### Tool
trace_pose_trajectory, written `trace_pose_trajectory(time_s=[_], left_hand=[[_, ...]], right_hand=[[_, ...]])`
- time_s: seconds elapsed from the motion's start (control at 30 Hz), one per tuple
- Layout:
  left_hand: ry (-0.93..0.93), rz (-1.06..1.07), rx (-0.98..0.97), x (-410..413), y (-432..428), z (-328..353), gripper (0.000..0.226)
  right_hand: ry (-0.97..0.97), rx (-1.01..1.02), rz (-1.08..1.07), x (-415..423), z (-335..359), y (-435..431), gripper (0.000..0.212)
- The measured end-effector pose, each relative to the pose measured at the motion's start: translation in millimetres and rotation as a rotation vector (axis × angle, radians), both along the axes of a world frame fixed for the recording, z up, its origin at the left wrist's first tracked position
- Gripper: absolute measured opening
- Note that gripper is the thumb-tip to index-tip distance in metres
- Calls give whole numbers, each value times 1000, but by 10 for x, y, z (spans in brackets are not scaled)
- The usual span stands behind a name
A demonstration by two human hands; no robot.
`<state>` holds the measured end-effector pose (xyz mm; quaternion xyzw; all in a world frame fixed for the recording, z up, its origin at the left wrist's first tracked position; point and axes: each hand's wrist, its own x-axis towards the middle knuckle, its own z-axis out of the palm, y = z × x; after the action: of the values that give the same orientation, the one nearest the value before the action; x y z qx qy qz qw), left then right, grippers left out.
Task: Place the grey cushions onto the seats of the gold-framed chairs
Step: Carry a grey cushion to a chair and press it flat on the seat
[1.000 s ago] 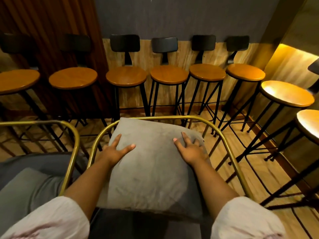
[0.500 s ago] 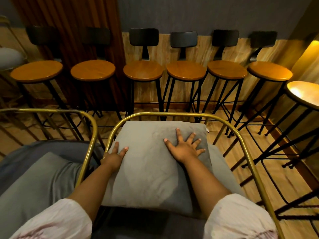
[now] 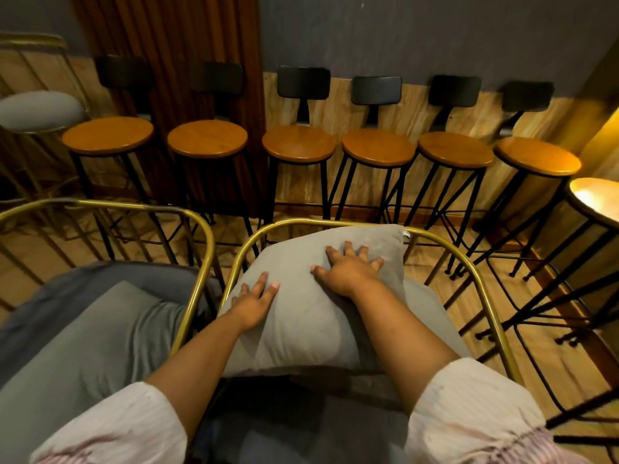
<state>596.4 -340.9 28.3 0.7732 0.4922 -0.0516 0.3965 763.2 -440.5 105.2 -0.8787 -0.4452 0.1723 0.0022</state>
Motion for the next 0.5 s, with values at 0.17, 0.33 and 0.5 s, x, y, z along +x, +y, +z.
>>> trace_pose_trajectory(time_s=[0.17, 0.33, 0.5], left_hand=[[-46, -61, -29, -65, -17, 70, 65], [-161, -90, -18, -174, -34, 301, 62], [-166, -83, 62, -595, 133, 527, 63]], right_hand=[[-20, -24, 4, -94, 80, -20, 71], [-77, -4, 56, -257, 238, -23, 69], [-210, -52, 89, -572, 342, 203, 66]])
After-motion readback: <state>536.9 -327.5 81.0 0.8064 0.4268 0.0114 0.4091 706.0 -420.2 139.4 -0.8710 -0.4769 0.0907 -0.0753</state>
